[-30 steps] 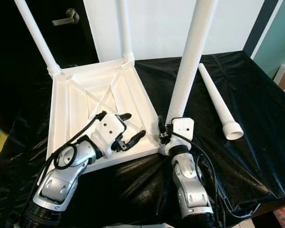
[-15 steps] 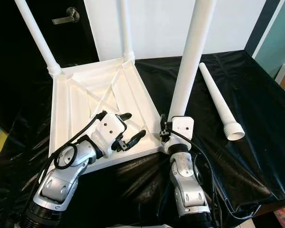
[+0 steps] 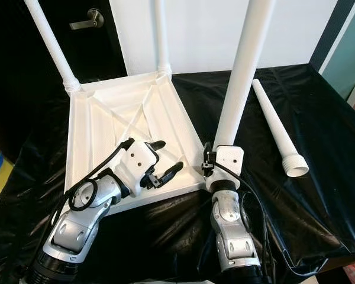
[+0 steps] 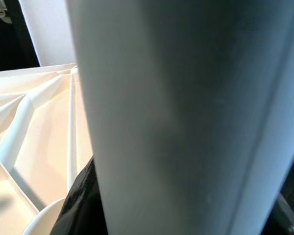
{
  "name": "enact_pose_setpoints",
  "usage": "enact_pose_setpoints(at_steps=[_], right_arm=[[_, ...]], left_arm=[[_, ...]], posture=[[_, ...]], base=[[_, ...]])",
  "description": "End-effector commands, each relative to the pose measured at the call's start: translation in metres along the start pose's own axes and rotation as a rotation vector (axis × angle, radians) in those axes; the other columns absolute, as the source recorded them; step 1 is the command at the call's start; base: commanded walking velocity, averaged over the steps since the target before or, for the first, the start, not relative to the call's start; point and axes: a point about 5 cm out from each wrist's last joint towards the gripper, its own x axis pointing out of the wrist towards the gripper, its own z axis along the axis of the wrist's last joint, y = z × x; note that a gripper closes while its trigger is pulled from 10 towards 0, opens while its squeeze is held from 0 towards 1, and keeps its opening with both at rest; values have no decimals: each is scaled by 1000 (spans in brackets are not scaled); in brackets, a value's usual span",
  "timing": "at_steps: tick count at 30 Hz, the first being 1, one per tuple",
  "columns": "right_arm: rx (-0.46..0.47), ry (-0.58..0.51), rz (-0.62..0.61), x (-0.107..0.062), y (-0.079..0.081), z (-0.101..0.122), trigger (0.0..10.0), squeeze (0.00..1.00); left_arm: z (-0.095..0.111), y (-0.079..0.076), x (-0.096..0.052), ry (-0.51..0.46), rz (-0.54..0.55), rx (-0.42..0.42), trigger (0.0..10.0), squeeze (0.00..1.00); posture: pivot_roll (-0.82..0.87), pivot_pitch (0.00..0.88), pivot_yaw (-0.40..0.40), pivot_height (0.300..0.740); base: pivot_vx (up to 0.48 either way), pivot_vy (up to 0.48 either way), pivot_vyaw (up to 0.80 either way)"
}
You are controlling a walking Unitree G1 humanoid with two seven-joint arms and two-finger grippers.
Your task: Building children table
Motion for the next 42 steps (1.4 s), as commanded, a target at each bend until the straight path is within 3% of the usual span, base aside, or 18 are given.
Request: enact_pose_setpoints(at_steps=[1, 18, 19, 27, 28, 33, 38, 42], right_arm=[[-34, 180, -97, -9, -18, -32, 10000, 0], [-2, 91, -10, 2, -22, -19, 10000, 0], [3, 85, -6, 2, -24, -18, 10000, 1000], [23, 20, 79, 2, -22, -9, 10000, 1000], [32, 5, 132, 3, -23, -5, 10000, 0], [33, -32, 327, 9, -33, 7, 10000, 0], [13, -35, 383, 10, -35, 10, 10000, 0], [-67, 2, 561, 18, -48, 11, 10000, 0]], left_arm=[[2, 1, 1, -7, 29, 8, 10000, 0], [1, -1, 2, -10, 23, 10, 10000, 0], [1, -1, 2, -10, 23, 10, 10000, 0], [1, -2, 2, -10, 21, 10, 10000, 0], [1, -2, 3, -11, 20, 10, 10000, 0], [2, -3, 4, -15, 12, 11, 10000, 0], [2, -3, 4, -15, 7, 10, 10000, 0], [2, -9, 4, -3, -63, -14, 10000, 0]], posture=[[-45, 46, 23, 740], [-51, 32, 20, 740], [-50, 31, 17, 740], [-53, 31, 19, 740], [-55, 31, 19, 740], [-65, 34, 25, 740], [-68, 37, 26, 740], [-73, 42, 34, 740]], base=[[0, 0, 0], [0, 0, 0], [0, 0, 0], [0, 0, 0], [0, 0, 0], [0, 0, 0], [0, 0, 0], [0, 0, 0]])
